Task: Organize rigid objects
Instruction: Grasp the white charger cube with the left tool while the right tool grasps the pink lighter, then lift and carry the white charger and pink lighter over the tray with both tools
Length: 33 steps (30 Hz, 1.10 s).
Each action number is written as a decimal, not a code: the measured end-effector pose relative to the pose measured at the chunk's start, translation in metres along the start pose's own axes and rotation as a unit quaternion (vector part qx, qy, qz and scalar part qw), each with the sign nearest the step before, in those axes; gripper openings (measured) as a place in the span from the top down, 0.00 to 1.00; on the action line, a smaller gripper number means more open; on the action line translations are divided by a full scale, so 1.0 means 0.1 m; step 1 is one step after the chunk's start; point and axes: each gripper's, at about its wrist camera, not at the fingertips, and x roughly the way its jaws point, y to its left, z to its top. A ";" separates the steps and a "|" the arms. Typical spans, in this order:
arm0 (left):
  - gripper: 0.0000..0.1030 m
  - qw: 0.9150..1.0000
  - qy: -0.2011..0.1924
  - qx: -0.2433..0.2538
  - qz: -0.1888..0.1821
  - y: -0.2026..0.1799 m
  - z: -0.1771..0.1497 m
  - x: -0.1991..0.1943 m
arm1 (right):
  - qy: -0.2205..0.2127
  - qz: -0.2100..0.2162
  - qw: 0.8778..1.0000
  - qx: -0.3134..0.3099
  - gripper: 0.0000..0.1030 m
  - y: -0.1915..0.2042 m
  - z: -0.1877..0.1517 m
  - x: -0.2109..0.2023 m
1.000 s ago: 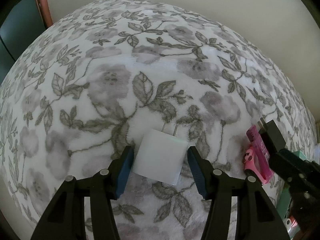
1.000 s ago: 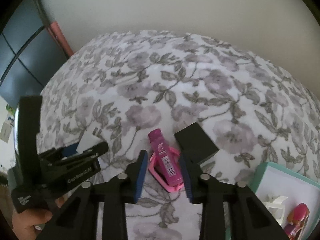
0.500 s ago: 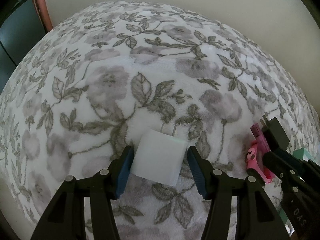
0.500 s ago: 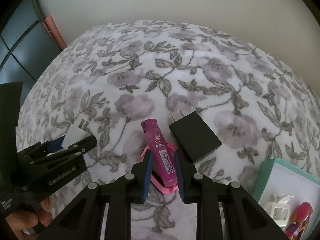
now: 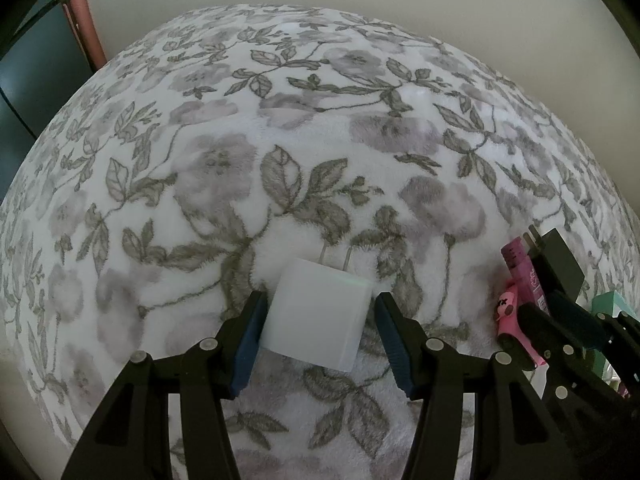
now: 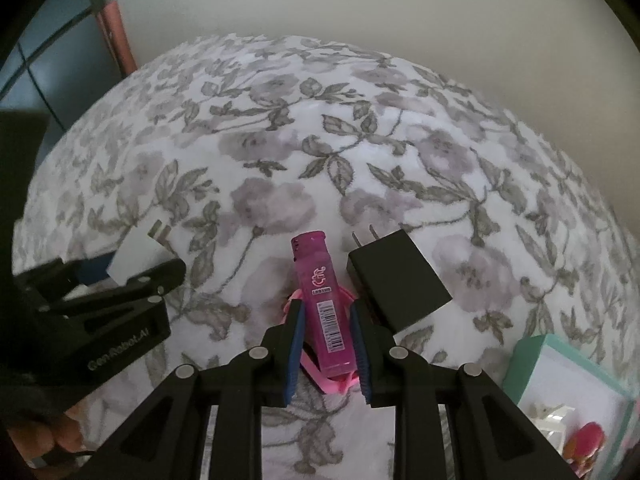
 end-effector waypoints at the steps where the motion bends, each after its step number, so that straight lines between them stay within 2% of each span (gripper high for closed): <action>1: 0.44 1.000 0.000 0.001 0.001 0.00 0.00 0.00 | -0.001 -0.002 1.000 0.001 0.75 0.00 0.00 0.00; 6: 0.45 1.000 0.000 0.003 0.006 -0.02 -0.02 -0.01 | 0.000 0.003 1.000 0.013 0.76 -0.03 -0.02 -0.01; 7: 0.47 1.000 0.001 0.004 0.007 -0.02 -0.02 -0.01 | 0.001 0.004 1.000 0.017 0.77 -0.04 -0.02 -0.02; 8: 0.55 1.000 0.002 0.003 0.010 -0.02 -0.03 -0.02 | 0.003 0.009 1.000 0.023 0.78 -0.06 -0.03 -0.03; 15: 0.56 1.000 0.012 0.004 0.001 -0.06 -0.13 -0.08 | 0.012 0.041 0.998 0.052 0.80 -0.13 -0.10 -0.10; 23: 0.57 1.000 0.023 0.001 -0.002 -0.15 -0.23 -0.19 | 0.010 0.055 0.995 0.086 0.80 -0.25 -0.20 -0.28; 28: 0.57 1.000 0.016 0.004 -0.014 -0.28 -0.28 -0.44 | -0.004 0.067 0.992 0.109 0.80 -0.35 -0.27 -0.50; 33: 0.57 0.999 -0.001 0.016 -0.031 -0.54 -0.31 -0.78 | -0.026 0.058 0.990 0.126 0.80 -0.46 -0.35 -0.81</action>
